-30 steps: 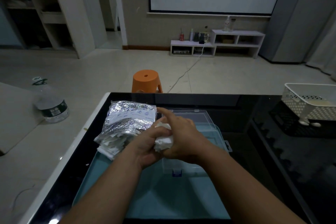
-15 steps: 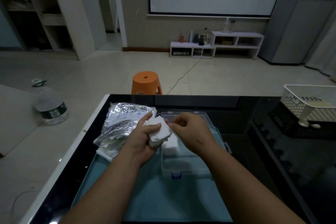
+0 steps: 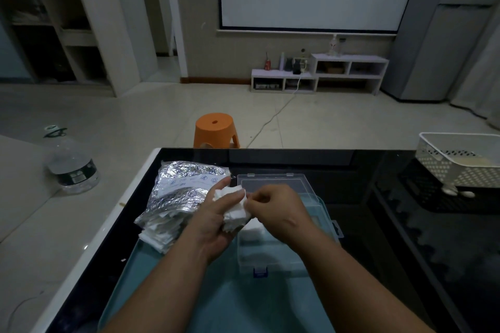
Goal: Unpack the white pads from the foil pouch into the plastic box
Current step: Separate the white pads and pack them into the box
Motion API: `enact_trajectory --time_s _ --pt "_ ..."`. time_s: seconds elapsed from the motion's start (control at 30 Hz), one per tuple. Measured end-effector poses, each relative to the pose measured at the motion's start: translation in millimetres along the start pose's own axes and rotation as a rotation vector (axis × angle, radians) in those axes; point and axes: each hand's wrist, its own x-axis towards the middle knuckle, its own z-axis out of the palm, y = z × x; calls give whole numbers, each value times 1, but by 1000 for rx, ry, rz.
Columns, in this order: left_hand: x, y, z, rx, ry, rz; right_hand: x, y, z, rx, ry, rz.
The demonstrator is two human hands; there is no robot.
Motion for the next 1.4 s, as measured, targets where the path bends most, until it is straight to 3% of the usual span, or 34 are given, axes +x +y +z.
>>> enact_trajectory --time_s 0.17,0.37,0.57,0.83,1.0,1.2,1.4 --pt "5 -1 -3 65 45 12 2 1 -8 -124 76 -40" --pt "6 -6 -4 107 39 -4 -2 2 -7 -167 -169 -199" --pt "8 -11 1 208 10 -44 -5 3 -1 -358 -218 -203" --pt "10 -11 6 237 -76 -97 1 9 1 -430 -172 -224" --pt "12 -12 5 305 50 -97 10 16 2 -477 -168 -205" --pt "17 -9 4 284 277 11 10 22 -29 -169 -259 35" --pt "28 -8 10 419 248 83 17 40 -38 82 -129 132"
